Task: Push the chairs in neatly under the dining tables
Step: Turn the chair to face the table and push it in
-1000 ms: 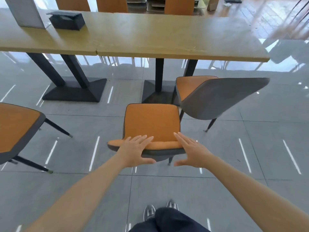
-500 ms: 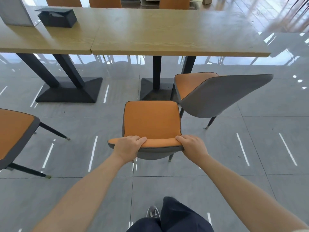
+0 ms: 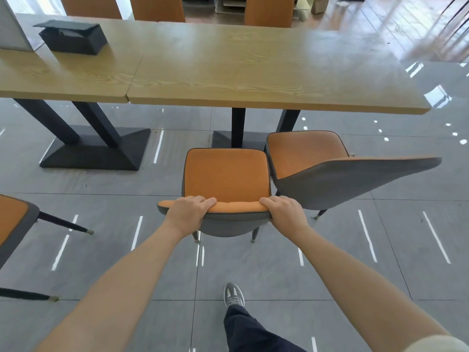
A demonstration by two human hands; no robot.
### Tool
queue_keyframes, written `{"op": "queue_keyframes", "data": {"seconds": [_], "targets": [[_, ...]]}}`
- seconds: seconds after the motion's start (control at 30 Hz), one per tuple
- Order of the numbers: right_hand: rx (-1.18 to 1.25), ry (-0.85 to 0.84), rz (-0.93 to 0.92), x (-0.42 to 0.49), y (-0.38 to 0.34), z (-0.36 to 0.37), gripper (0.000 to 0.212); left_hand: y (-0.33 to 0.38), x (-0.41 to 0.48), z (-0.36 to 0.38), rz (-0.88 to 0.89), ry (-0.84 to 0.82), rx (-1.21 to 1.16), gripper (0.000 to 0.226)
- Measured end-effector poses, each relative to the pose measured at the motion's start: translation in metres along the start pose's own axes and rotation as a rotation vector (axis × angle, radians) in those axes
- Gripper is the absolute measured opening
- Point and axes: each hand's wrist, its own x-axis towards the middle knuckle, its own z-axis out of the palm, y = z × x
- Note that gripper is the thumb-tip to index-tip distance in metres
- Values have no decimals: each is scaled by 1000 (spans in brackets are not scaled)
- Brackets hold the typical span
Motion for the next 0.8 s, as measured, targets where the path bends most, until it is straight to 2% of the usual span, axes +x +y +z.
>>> {"op": "queue_keyframes", "data": {"seconds": [0.4,0.7,0.73,0.8], "targets": [[-68,-63,61,104,42,-23,30,-36,100,-20,-12,-13,27,43],[-84,-120,96,119,26,-22,33,-56,99,-26,-63,-32,79,42],[-95,-139,114,119,23,-23,37,-56,97,-25,-65,-35,72,47],[-108,-190,142,120,18,-27,56,-58,87,-26,-80,-20,33,58]]}}
